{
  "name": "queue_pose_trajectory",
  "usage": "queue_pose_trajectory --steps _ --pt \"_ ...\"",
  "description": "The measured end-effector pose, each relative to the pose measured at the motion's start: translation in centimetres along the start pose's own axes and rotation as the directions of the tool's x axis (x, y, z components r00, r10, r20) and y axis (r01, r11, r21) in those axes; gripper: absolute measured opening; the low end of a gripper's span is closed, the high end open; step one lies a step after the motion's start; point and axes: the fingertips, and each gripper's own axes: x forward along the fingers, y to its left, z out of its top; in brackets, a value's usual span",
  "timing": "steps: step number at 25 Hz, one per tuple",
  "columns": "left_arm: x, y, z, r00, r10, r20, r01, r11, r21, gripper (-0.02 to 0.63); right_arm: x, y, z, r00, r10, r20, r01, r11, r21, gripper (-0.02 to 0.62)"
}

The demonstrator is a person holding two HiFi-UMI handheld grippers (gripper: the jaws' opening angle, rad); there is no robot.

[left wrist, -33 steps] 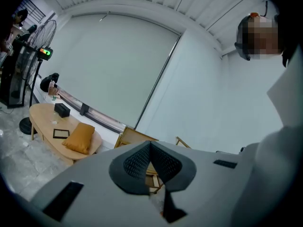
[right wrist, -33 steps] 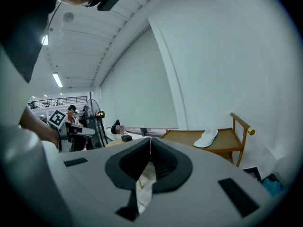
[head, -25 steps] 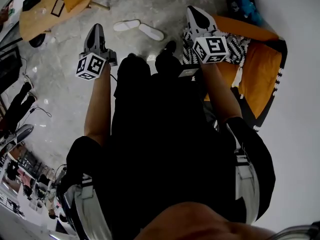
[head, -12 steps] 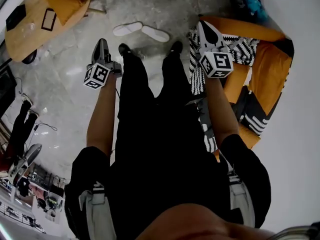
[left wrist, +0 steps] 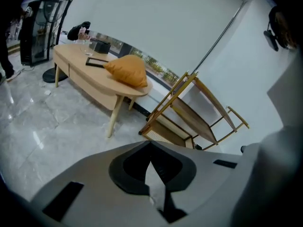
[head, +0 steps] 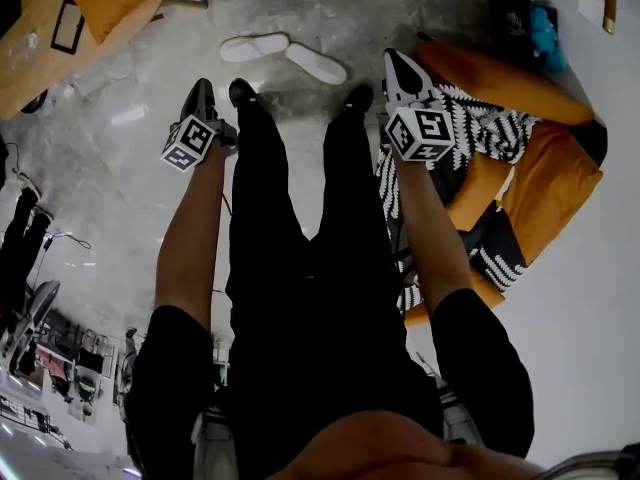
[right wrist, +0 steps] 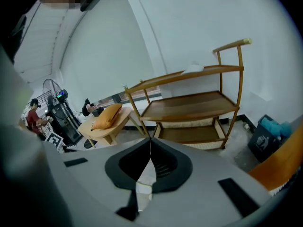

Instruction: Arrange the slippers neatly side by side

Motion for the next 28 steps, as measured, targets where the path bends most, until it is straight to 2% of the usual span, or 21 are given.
queue_pose_trajectory --steps 4,8,12,16,21,25,27,28 --pt "2.9 2.9 -2.3 0.999 0.026 -0.042 -0.027 1.0 -0.003 0.015 4.3 -1.3 -3.6 0.999 0.003 -0.052 0.0 0.998 0.057 0.032" --pt "6.2 4.0 -4.5 0.996 0.01 -0.086 -0.01 1.0 -0.003 0.017 8.4 -2.7 -7.1 0.995 0.013 -0.095 -0.007 0.997 0.071 0.032" --pt "8.9 4.7 -6.5 0.992 -0.02 -0.122 0.014 0.998 -0.057 0.017 11.4 -3.0 -11.4 0.984 0.042 -0.174 -0.027 0.996 0.088 0.032" --pt "11.5 6.2 -8.1 0.988 -0.005 -0.155 -0.01 0.995 -0.099 0.017 13.7 -2.0 -15.5 0.963 0.102 -0.249 -0.071 0.989 0.129 0.032" --pt "14.5 8.3 -11.2 0.98 0.007 -0.201 -0.048 0.978 -0.201 0.02 15.5 -1.4 -19.0 0.951 0.136 -0.277 -0.095 0.983 0.155 0.032" --pt "16.9 9.5 -13.1 0.968 -0.006 -0.249 -0.056 0.968 -0.243 0.021 16.9 -1.6 -21.4 0.942 0.148 -0.3 -0.104 0.982 0.157 0.032" --pt "18.1 10.2 -13.9 0.964 -0.01 -0.267 -0.065 0.961 -0.267 0.064 17.7 -1.9 -22.5 0.939 0.154 -0.307 -0.112 0.982 0.15 0.032" --pt "18.7 10.7 -14.5 0.961 -0.012 -0.276 -0.069 0.957 -0.28 0.064 18.1 -2.2 -23.1 0.938 0.155 -0.31 -0.114 0.983 0.146 0.032"
